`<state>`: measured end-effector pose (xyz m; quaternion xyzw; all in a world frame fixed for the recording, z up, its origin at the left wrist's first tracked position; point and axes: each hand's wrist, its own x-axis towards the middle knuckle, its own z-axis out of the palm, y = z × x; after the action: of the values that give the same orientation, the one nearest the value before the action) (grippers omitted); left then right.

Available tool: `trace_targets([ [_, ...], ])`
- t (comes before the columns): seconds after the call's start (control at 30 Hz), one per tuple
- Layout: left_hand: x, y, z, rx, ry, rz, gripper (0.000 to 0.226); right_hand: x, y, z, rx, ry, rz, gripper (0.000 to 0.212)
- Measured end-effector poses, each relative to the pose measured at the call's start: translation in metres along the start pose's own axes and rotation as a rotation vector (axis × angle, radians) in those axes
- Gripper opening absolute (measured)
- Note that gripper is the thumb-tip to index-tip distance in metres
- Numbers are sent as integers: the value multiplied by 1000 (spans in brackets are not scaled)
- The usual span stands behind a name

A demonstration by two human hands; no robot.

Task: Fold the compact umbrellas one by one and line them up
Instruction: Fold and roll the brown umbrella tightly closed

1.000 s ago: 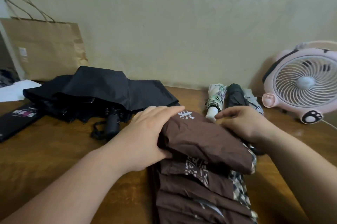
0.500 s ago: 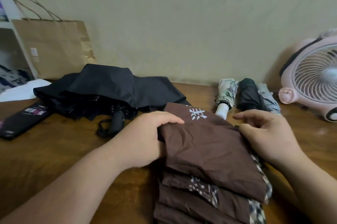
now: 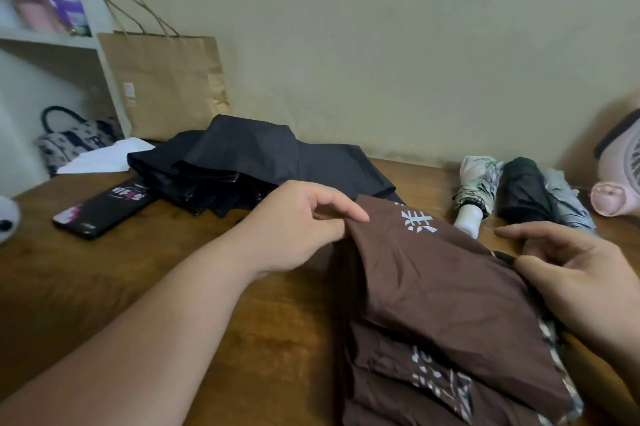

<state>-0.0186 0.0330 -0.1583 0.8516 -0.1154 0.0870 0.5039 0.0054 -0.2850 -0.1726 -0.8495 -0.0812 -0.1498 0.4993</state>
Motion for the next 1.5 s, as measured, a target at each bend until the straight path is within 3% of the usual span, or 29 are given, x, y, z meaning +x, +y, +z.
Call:
trace_targets([
  [0.27,3,0,4,-68,188,-27,13,-1,6,0,46,-11,23,52],
  [0.57,0,-4,23,-130,172,46,18,-4,-2,1,60,-36,38,55],
  [0.8,-2,-7,22,-161,32,120,43,-4,-16,-3,34,-117,120,31],
  [0.93,-4,1,17,-181,-98,89,47,-1,-21,-5,65,-54,132,9],
  [1.03,-7,8,15,-164,-151,48,48,-1,-20,-4,154,-85,153,8],
  [1.17,-6,9,17,57,-81,113,50,-1,-15,-9,103,-193,116,27],
  [1.3,-7,10,15,293,-4,259,53,1,-9,-14,71,-214,76,4],
  [1.5,-15,23,5,311,-281,346,42,3,-2,-19,107,-245,59,8],
])
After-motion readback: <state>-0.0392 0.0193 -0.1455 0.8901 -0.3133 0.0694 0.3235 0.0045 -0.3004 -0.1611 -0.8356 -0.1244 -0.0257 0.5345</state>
